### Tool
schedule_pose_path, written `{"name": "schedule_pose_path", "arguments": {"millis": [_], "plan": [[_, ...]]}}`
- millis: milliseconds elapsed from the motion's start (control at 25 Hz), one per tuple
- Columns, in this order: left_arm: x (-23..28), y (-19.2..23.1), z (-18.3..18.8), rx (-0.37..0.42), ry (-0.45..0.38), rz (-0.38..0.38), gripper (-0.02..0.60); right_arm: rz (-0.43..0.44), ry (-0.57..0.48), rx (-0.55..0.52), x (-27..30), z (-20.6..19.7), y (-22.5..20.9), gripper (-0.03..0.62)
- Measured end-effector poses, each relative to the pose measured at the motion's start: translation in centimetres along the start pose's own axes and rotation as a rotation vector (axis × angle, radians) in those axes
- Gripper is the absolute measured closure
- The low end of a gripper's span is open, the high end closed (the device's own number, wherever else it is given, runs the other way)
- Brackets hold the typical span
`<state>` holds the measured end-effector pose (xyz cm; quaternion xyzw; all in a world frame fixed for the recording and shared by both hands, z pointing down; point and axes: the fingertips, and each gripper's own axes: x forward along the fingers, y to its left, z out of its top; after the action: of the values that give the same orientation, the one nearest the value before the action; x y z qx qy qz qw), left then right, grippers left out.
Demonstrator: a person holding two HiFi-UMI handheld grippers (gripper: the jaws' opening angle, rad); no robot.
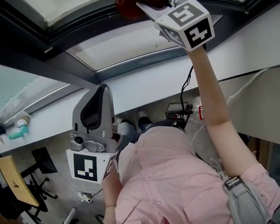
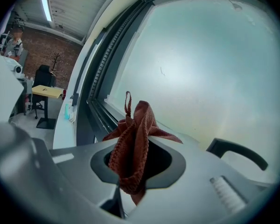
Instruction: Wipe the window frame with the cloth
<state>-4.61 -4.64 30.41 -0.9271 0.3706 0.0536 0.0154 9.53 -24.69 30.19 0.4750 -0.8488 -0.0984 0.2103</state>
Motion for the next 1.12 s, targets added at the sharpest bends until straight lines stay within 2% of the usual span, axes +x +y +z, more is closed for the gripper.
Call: {"name": "schedule_pose_path", "arguments": {"millis": [80, 280, 400, 480, 800, 1000, 1120], "plan": [[1.0, 0.9, 0.7, 0.023, -0.033, 0.023, 0.584, -0.028, -0.039, 0.005, 0.1, 0.0, -0.1, 0.517], [2.3, 2.5, 0.2, -0.079, -0.028, 0.119, 0.584, -0.156, -0.1, 0.019, -0.5, -0.3, 0.0, 0.516], [2.9, 2.2, -0.2, -0.116, -0.03, 0.116, 0.584, -0.256, -0.158, 0.057, -0.8, -0.4, -0.1, 0.517], [3.1, 1.8, -0.3, -0.126, -0.04, 0.106, 0.584, -0.293, -0.188, 0.085, -1.0, -0.6, 0.0, 0.517], [3.8, 0.6, -0.8, -0.151, -0.047, 0.08, 0.584, -0.261, -0.227, 0.148, -1.2, -0.8, 0.0, 0.517], [4.3, -0.2, -1.9, -0.162, 0.005, 0.024, 0.584, -0.295, -0.226, 0.148, -1.2, -0.7, -0.2, 0.517], [4.3, 0.6, -2.2, -0.181, 0.007, 0.016, 0.584, -0.31, -0.223, 0.151, -1.2, -0.7, -0.1, 0.517]]}}
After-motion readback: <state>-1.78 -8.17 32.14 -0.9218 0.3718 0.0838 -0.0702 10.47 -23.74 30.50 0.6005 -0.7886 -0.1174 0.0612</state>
